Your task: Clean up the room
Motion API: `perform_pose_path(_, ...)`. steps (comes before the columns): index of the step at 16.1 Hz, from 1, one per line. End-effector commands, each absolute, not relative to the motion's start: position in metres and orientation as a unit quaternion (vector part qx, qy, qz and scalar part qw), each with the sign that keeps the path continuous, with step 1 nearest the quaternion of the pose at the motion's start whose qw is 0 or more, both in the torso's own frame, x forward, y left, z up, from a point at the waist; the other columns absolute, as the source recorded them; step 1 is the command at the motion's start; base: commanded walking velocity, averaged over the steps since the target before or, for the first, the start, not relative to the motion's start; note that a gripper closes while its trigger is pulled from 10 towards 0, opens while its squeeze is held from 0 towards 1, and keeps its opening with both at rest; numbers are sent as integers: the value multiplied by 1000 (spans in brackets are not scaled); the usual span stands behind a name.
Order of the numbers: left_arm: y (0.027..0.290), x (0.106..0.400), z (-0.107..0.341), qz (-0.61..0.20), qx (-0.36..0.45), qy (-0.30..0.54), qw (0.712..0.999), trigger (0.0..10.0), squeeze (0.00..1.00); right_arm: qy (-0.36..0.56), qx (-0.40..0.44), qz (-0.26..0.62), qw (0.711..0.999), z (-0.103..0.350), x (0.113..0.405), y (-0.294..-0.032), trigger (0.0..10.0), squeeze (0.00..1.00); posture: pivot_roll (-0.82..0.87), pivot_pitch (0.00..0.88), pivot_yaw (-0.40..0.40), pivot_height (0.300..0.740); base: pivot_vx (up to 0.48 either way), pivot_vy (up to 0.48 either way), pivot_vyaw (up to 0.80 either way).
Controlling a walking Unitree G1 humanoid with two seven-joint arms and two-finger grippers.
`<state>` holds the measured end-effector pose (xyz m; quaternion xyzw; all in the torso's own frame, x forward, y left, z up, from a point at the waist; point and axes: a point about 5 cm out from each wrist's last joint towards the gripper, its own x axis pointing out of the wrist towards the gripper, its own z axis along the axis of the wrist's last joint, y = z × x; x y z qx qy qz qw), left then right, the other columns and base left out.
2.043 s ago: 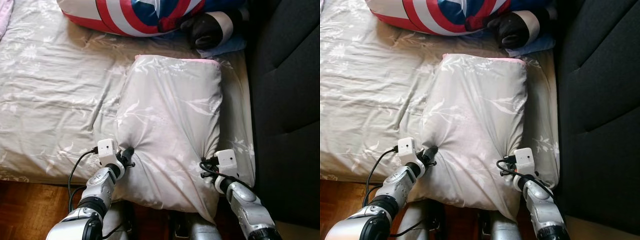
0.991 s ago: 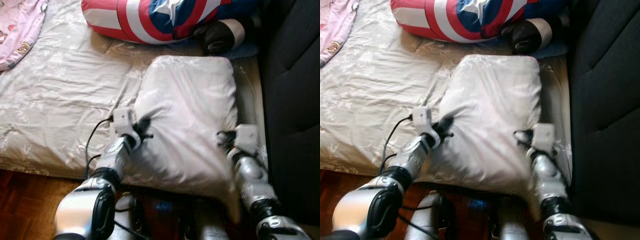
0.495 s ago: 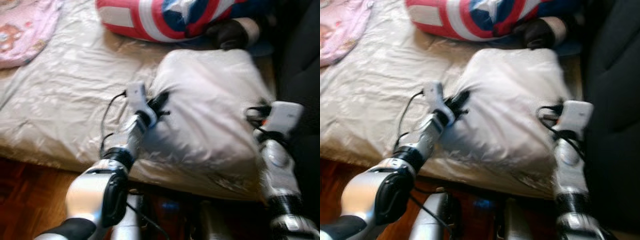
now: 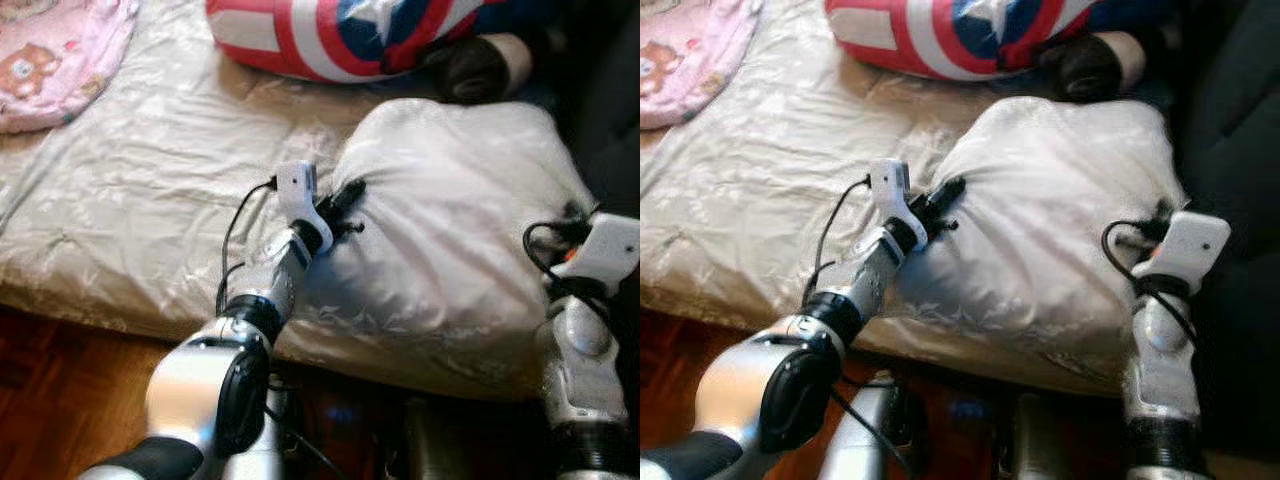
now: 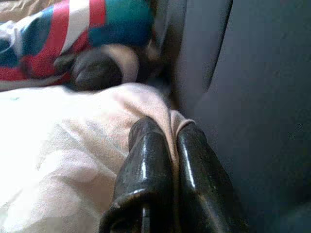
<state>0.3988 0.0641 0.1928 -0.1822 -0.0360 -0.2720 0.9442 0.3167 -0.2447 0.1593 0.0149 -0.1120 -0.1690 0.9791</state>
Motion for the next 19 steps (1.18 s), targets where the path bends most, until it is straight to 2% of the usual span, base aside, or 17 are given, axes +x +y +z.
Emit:
perform_pose_path(1,94,403,202,-219,-146,-80,961,10000,0,-99,41,-145,984,152,315,-241,0,0,-93,200,29,660,0,0,0)
perform_pose_path(4,110,401,192,-191,-132,-78,970,10000,0,-51,59,-89,993,131,318,-216,0,0,-80,199,22,660,0,0,0)
perform_pose_path(6,114,399,185,-183,-127,-70,972,10000,0,-29,63,-77,995,124,320,-212,0,0,-76,198,17,660,0,0,0)
perform_pose_path(7,116,398,182,-178,-124,-68,974,10000,0,-16,68,-69,995,119,321,-210,6510,0,-74,198,15,660,0,0,0)
perform_pose_path(8,117,397,180,-173,-121,-68,975,10000,0,-5,67,-62,996,115,321,-208,10000,0,-74,198,13,660,0,0,0)
perform_pose_path(11,123,390,165,-167,-87,-57,980,10000,0,-12,58,-45,997,116,321,-201,10000,0,-77,193,10,665,0,0,0)
perform_pose_path(17,139,378,142,-139,-85,-36,986,10000,0,9,52,-36,998,104,316,-190,10000,0,-67,180,7,735,0,0,0)
perform_pose_path(19,140,376,138,-137,-85,-31,986,10000,0,16,47,-37,998,102,315,-191,10000,0,-65,179,5,740,0,0,0)
